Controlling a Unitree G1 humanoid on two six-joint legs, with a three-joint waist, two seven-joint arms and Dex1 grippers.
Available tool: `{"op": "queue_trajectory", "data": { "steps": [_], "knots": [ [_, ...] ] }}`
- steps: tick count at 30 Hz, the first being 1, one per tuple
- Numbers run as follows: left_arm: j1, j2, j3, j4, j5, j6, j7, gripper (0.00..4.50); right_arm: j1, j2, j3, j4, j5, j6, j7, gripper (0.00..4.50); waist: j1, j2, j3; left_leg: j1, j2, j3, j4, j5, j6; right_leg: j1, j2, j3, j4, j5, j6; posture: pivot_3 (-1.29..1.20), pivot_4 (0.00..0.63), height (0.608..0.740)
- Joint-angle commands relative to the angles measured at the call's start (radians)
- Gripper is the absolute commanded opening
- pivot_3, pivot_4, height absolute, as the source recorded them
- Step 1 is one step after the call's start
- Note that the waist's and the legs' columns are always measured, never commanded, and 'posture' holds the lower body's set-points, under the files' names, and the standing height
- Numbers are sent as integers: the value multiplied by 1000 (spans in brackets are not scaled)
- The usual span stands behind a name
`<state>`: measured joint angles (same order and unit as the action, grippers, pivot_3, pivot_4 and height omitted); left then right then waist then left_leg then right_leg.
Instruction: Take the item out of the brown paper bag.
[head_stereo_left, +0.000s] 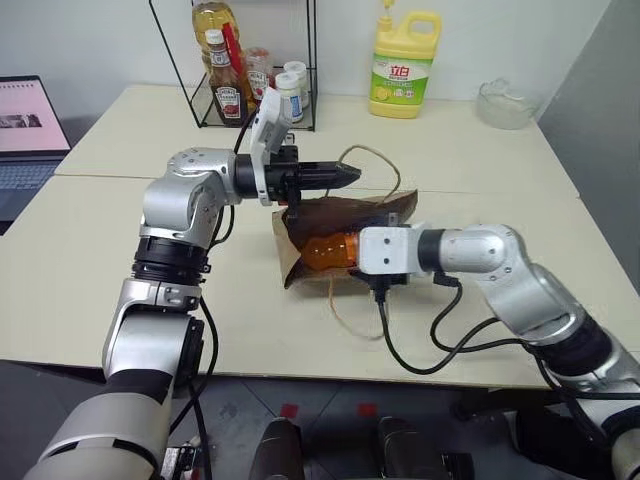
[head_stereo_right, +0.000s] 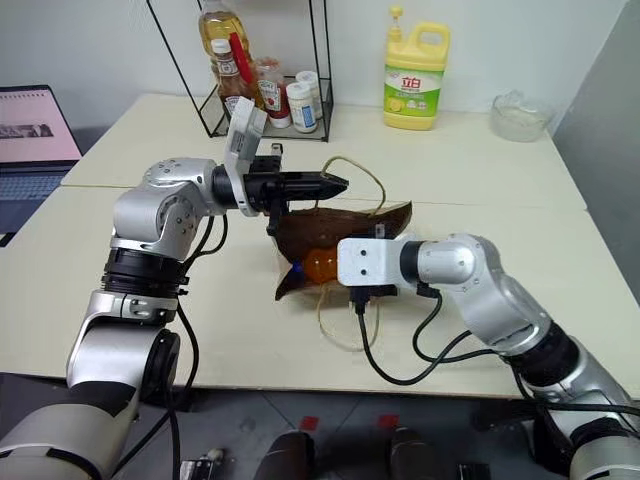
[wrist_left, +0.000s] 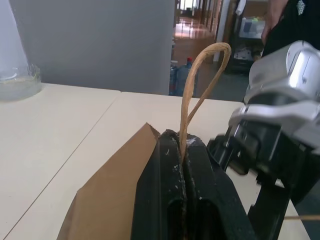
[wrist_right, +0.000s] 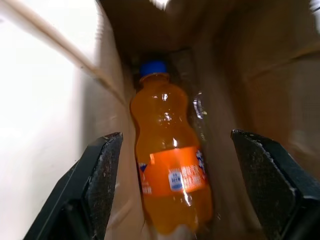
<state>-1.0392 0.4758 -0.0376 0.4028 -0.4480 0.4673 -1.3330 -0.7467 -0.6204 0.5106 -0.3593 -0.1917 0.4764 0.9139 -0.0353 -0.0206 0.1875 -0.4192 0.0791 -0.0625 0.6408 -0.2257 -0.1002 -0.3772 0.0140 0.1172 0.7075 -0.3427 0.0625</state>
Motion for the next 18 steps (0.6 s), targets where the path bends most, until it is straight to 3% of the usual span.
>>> {"op": "queue_trajectory", "data": {
  "steps": [1,18],
  "knots": [
    [-23,7,27,-28,-16,-6,3,0,-32,22,-9,12,-27,5,-3,3628,0,0,0,0,0,0,0,0,0,0,0,0,0,0,0,0,150,740],
    [-25,1,35,-85,-55,40,15,0,-127,177,161,157,-226,92,16,3628,-5,0,0,0,0,0,0,0,0,-1,0,0,1,0,0,0,150,740]
  ]
}}
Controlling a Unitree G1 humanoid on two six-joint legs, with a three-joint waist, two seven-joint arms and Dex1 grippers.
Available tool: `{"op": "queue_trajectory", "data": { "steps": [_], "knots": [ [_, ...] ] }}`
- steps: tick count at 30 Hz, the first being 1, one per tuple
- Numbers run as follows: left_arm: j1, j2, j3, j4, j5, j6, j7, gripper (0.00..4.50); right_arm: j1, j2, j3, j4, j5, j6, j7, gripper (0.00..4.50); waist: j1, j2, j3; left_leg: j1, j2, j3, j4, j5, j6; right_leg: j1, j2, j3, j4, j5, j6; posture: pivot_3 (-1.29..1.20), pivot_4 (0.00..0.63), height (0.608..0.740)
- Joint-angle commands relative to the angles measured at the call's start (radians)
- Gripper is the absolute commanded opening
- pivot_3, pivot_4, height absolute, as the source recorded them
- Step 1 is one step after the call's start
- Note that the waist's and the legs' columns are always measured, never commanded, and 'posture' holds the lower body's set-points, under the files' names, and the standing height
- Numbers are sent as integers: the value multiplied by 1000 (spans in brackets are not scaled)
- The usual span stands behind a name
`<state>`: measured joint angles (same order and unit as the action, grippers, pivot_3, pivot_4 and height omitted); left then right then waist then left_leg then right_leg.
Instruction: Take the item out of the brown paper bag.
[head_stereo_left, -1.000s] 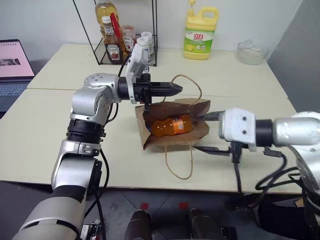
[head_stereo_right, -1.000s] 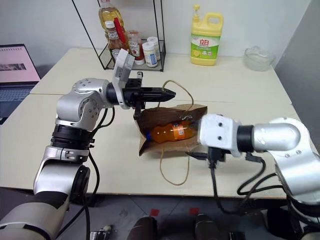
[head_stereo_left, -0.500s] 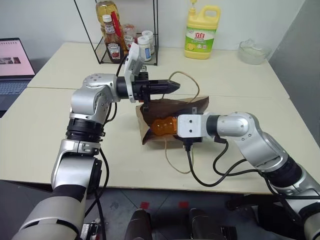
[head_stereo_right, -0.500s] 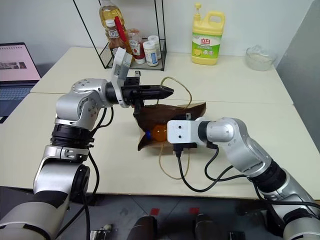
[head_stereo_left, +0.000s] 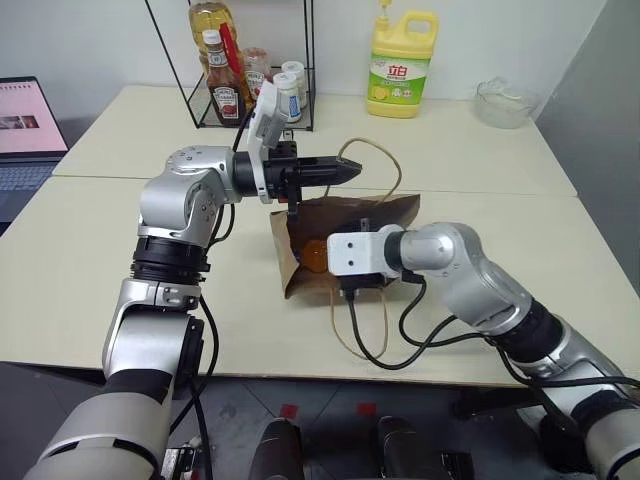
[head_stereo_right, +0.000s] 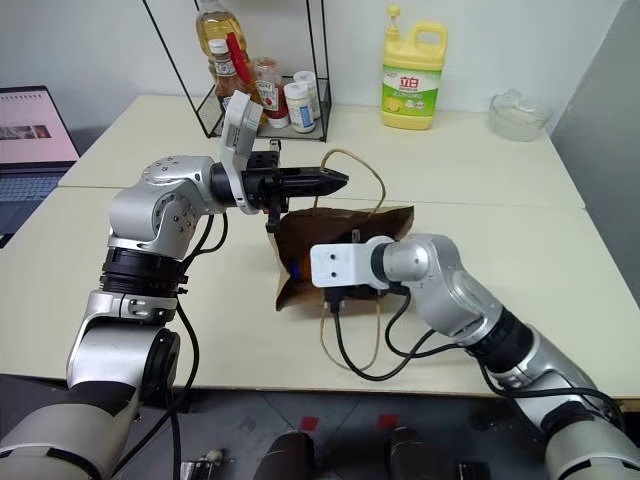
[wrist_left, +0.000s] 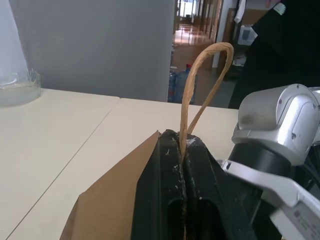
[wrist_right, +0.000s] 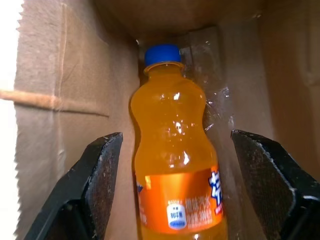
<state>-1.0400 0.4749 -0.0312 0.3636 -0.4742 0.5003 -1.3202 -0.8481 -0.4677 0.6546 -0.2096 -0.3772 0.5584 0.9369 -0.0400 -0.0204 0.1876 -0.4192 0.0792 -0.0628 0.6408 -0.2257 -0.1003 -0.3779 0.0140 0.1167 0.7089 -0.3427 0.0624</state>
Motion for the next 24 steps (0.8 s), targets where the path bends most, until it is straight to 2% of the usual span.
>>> {"op": "queue_trajectory", "data": {
  "steps": [1,10,19,23,24],
  "knots": [
    [-23,1,28,-50,-31,10,4,0,-33,40,28,35,-58,8,-17,3628,-1,0,0,0,0,0,0,0,0,0,0,0,0,0,0,0,150,740],
    [-11,-5,25,-71,-42,25,13,0,-94,120,88,220,-190,-13,-44,3628,-3,0,0,0,0,0,0,0,0,-1,0,0,2,0,0,0,150,740],
    [-6,-16,23,-82,-45,30,23,0,-138,215,118,407,-212,-61,-26,3628,-9,0,0,0,0,0,0,0,0,-1,0,0,3,0,0,0,150,740],
    [2,-13,26,-85,-43,29,27,0,-121,216,99,427,-212,-85,-36,2779,-13,0,0,0,0,0,0,0,0,-1,0,0,3,0,0,0,150,740],
    [4,-11,26,-85,-42,28,27,0,-116,213,91,418,-212,-88,-38,2684,-13,0,0,1,0,0,0,0,0,-1,0,0,3,0,0,0,150,740]
  ]
}}
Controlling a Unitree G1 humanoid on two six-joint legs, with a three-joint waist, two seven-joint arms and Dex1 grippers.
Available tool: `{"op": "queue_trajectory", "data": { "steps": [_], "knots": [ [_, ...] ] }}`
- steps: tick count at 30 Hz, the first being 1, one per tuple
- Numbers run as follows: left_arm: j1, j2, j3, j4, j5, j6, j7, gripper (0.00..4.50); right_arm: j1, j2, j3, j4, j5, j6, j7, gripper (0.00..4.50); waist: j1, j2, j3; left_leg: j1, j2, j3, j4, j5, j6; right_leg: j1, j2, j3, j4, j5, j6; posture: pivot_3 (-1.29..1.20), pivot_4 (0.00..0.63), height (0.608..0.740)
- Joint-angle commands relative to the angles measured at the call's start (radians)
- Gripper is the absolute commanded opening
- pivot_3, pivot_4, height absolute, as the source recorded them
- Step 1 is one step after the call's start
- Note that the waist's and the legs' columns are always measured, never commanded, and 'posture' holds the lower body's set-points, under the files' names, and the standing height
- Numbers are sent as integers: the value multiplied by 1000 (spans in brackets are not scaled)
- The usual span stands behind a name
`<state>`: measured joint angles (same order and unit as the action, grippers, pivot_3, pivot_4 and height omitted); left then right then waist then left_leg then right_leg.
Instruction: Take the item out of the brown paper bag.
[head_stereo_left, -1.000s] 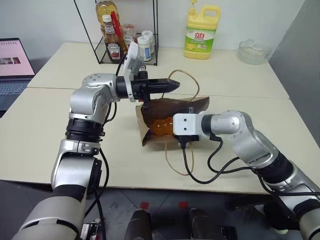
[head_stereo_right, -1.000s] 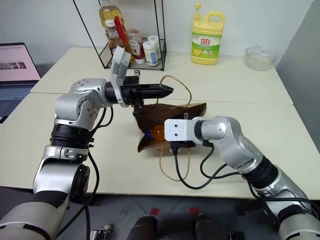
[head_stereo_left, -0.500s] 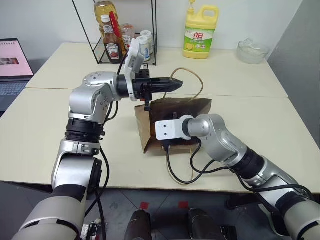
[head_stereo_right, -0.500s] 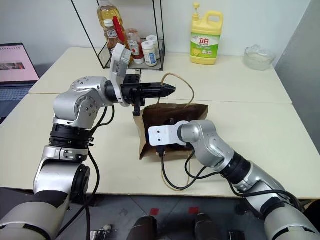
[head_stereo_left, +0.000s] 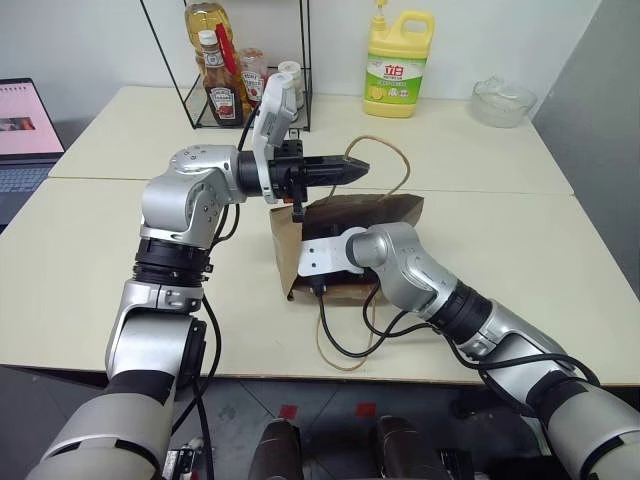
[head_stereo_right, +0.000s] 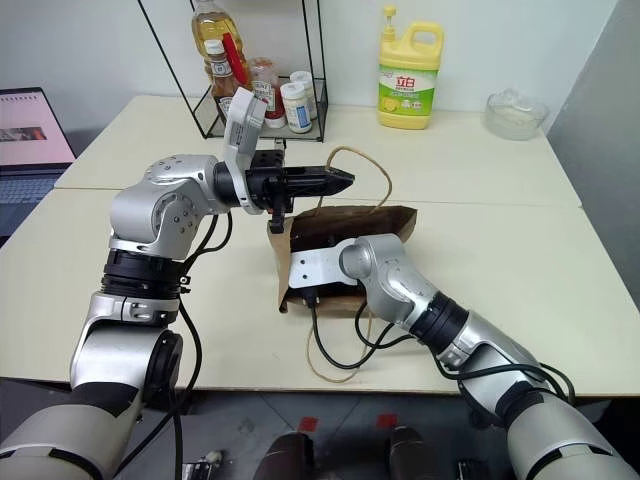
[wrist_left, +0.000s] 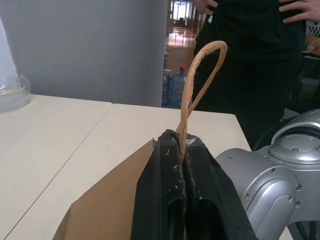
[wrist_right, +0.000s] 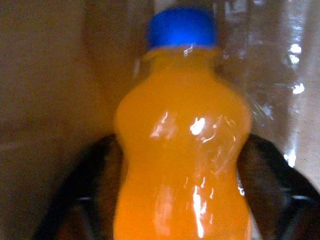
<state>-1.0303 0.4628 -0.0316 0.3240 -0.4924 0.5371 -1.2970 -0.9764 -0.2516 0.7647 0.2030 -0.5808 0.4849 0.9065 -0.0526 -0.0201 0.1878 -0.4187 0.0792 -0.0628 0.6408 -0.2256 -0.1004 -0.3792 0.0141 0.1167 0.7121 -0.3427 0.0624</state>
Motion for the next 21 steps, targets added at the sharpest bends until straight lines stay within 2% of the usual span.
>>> {"op": "queue_trajectory", "data": {
  "steps": [1,6,11,21],
  "knots": [
    [-4,4,27,-46,-22,-9,4,0,18,-11,-28,-15,-8,-16,-7,2684,-1,0,0,0,0,0,0,0,0,0,0,0,0,0,0,0,150,740],
    [3,14,26,-38,-10,-25,5,0,63,-39,-80,-132,-5,-13,-15,2684,-1,0,0,0,0,0,0,0,0,0,0,0,0,0,0,0,150,740],
    [-4,20,26,0,7,-51,8,0,133,-113,-164,-333,24,-2,23,2666,1,0,0,-1,0,0,0,0,0,0,0,0,-1,0,0,0,150,740],
    [-22,14,19,35,14,-76,8,0,163,-135,-222,-431,69,4,30,2484,-4,0,0,-1,0,0,-1,0,0,-1,0,0,-1,0,0,0,150,740]
  ]
}}
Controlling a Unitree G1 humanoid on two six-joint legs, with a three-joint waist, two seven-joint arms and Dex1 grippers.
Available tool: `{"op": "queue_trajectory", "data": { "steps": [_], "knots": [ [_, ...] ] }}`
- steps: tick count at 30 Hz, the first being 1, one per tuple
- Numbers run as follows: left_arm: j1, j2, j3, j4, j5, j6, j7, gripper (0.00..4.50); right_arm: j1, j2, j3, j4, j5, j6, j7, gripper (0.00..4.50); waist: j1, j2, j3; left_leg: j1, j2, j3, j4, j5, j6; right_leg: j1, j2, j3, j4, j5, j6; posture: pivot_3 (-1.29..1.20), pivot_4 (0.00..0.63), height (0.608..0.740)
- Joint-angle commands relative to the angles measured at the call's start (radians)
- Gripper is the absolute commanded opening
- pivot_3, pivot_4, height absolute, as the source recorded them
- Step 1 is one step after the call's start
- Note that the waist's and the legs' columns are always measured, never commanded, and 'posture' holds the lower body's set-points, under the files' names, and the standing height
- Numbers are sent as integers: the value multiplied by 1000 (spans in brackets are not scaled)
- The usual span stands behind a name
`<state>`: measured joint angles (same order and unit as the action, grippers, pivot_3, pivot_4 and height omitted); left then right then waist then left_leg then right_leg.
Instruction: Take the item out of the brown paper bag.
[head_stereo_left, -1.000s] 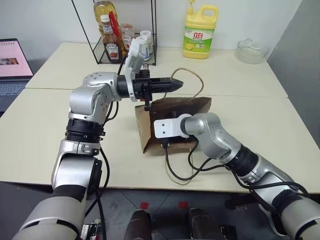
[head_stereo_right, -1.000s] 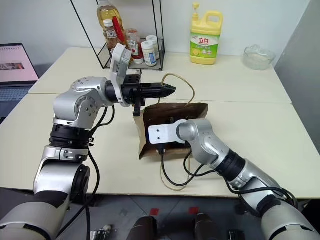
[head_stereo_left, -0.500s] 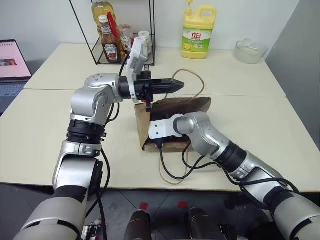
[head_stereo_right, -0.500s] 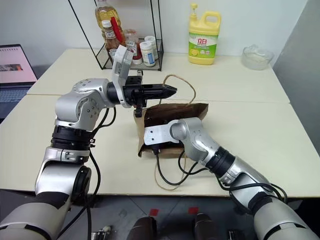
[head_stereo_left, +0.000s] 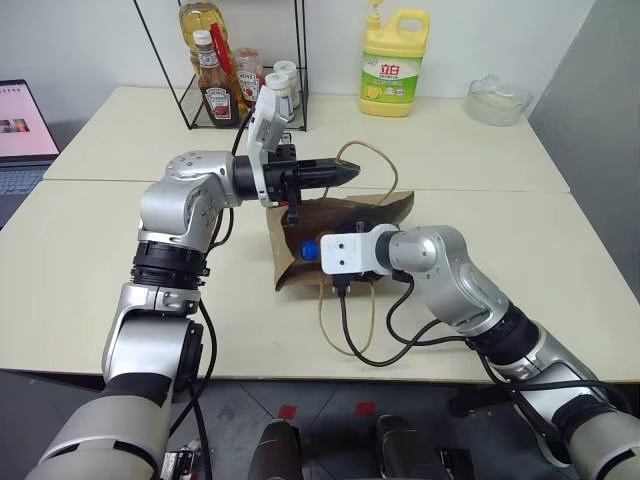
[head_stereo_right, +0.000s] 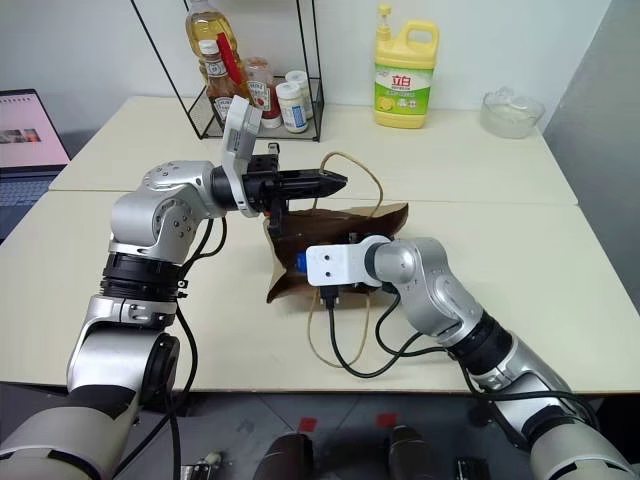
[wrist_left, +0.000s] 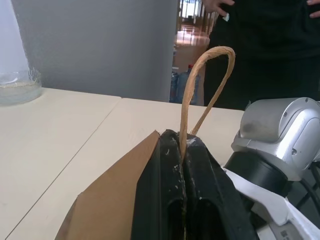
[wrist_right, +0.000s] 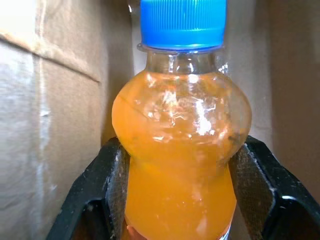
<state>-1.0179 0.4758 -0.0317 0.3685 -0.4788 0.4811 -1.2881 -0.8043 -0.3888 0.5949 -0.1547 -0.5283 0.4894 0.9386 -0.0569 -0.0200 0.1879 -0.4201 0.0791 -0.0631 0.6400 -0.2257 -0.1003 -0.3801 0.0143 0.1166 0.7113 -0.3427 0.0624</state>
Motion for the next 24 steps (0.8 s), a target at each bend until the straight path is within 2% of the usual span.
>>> {"op": "queue_trajectory", "data": {
  "steps": [1,5,16,24],
  "knots": [
    [-35,2,19,-8,1,-21,0,0,-4,3,-62,-86,26,2,-2,2477,0,0,0,0,0,0,0,0,0,0,0,0,0,0,0,0,150,740],
    [-36,2,19,-4,3,-24,1,0,-10,3,-91,-143,67,31,25,2439,0,0,0,-1,0,0,0,0,0,0,0,0,0,0,0,0,150,740],
    [-41,0,17,10,11,-32,-2,0,79,-78,-267,-275,288,-55,30,2432,1,0,1,-1,0,0,0,0,0,0,0,0,-1,0,0,0,150,740],
    [-45,-10,9,27,20,-42,-3,0,65,-79,-391,-417,496,42,41,2428,1,0,1,-1,0,0,-1,0,0,0,0,0,-1,0,0,0,150,740]
  ]
}}
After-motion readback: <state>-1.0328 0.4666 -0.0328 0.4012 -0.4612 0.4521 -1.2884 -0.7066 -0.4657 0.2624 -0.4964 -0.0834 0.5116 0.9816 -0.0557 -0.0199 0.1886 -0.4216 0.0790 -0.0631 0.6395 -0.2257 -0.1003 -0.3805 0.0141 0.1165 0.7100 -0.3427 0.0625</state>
